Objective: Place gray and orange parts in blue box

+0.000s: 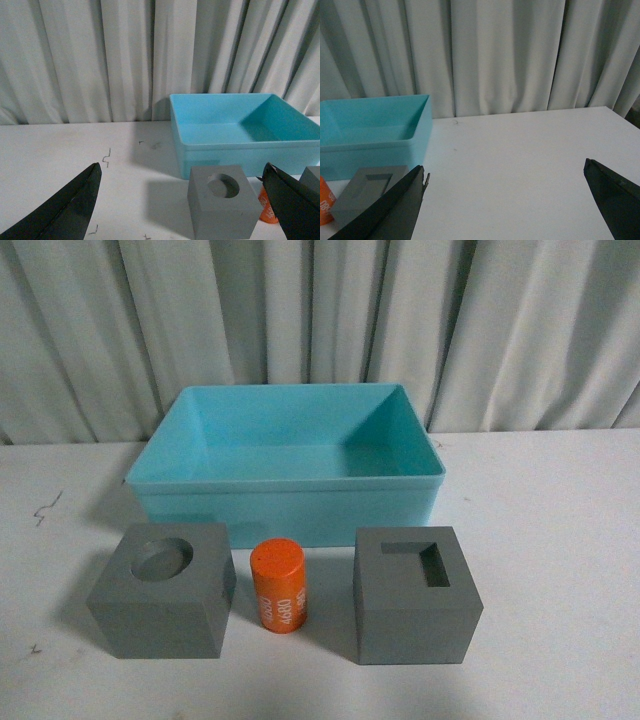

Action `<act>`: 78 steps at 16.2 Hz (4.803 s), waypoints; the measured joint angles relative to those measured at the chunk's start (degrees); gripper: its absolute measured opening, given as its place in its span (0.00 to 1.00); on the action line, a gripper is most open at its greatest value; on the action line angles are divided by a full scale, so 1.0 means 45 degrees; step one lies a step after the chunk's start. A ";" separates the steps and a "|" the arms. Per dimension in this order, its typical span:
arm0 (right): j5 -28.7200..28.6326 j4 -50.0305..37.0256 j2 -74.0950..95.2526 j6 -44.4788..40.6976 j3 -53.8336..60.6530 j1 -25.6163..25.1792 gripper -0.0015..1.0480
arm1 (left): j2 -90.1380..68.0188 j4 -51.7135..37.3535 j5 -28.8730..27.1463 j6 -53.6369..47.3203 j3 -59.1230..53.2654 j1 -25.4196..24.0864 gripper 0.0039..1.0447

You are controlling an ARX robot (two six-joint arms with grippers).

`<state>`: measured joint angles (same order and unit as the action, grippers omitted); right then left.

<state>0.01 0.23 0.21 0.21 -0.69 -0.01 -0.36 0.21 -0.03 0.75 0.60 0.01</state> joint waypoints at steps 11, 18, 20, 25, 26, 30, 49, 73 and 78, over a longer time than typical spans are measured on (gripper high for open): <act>0.0000 0.0000 -0.0005 0.0000 0.0000 0.0000 0.94 | 0.0000 0.0005 0.0000 0.0000 0.0000 0.0000 0.94; -0.0005 0.0000 0.0000 0.0000 0.0000 0.0000 0.94 | 0.0000 0.0005 0.0000 0.0000 0.0000 0.0000 0.94; 0.0000 0.0000 -0.0005 0.0000 0.0000 0.0000 0.94 | 0.0000 0.0005 0.0000 0.0000 0.0000 0.0000 0.94; -0.0005 0.0000 0.0000 0.0000 0.0000 0.0000 0.94 | 0.0000 0.0000 -0.0005 0.0000 0.0000 0.0000 0.94; 0.0000 0.0005 -0.0005 0.0000 0.0000 0.0000 0.94 | 0.0000 0.0005 0.0000 0.0000 0.0000 0.0000 0.94; 0.0000 0.0000 0.0000 0.0000 0.0000 0.0000 0.94 | 0.0000 0.0005 -0.0005 0.0000 0.0000 0.0000 0.94; -0.1195 -0.6091 1.8209 -0.0389 -0.6819 0.2127 0.94 | 0.0000 0.0000 -0.0005 0.0000 0.0000 0.0000 0.94; 0.0962 -0.7291 2.4664 0.2370 -0.9034 0.4920 0.70 | 0.0000 0.0000 0.0000 0.0000 -0.0005 0.0000 0.94; 0.0855 -0.7320 2.4684 0.2395 -0.9049 0.4930 0.21 | 0.0000 0.0000 0.0000 0.0000 0.0000 0.0000 0.94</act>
<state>3.86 -32.71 111.28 10.98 -41.41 22.17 -0.36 0.21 -0.03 0.75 0.60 0.01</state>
